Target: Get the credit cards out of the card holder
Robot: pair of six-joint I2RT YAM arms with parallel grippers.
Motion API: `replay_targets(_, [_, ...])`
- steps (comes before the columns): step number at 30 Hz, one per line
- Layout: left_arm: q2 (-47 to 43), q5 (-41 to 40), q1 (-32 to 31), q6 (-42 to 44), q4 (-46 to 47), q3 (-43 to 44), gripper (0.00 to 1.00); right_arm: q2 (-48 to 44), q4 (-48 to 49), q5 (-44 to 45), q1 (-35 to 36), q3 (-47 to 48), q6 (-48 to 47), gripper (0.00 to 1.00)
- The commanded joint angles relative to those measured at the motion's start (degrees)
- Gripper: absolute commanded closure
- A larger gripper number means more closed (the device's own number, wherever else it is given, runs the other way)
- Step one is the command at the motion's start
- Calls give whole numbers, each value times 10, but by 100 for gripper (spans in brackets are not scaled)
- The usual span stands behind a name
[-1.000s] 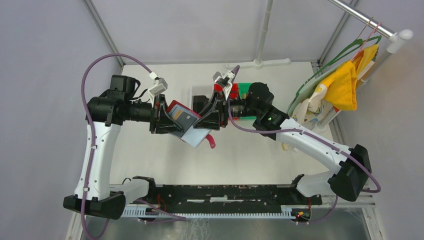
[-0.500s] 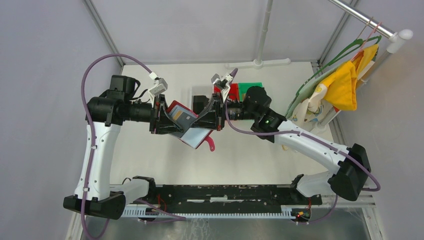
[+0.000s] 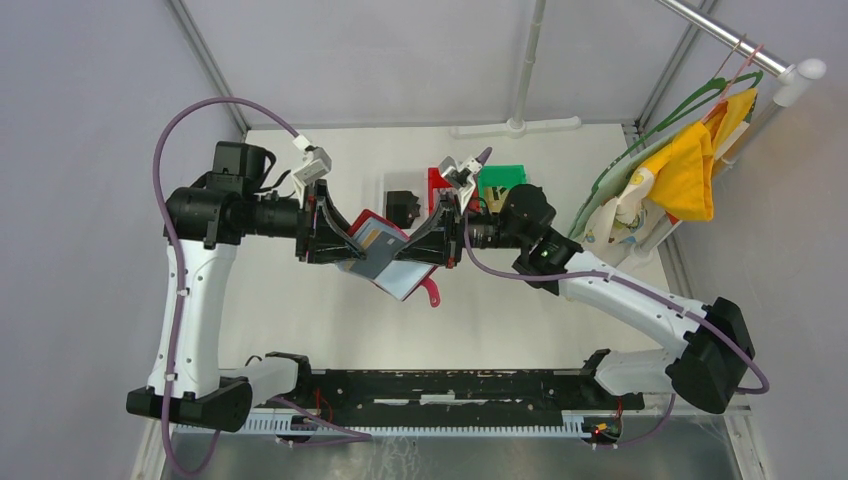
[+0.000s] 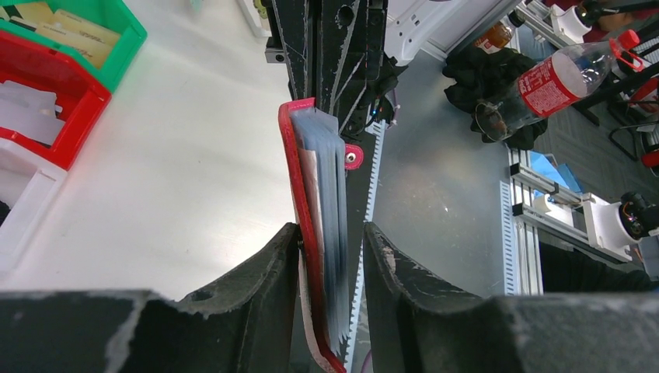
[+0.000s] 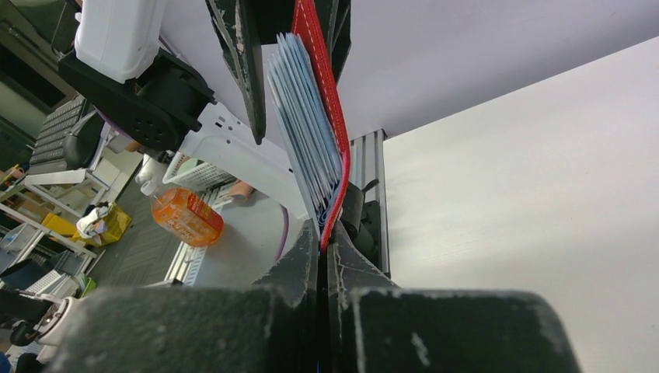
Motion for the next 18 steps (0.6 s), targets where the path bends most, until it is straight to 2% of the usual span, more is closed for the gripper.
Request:
replay_targets(1, [3, 52, 0, 6, -5, 36, 59, -18, 41, -5, -8, -2, 4, 100])
replay_targets(11, [25, 89, 0, -24, 0, 50, 61, -33, 66, -19, -8, -16, 1, 100])
replay_targets(18, [19, 98, 1, -77, 55, 36, 61, -36, 84, -27, -8, -20, 2, 100])
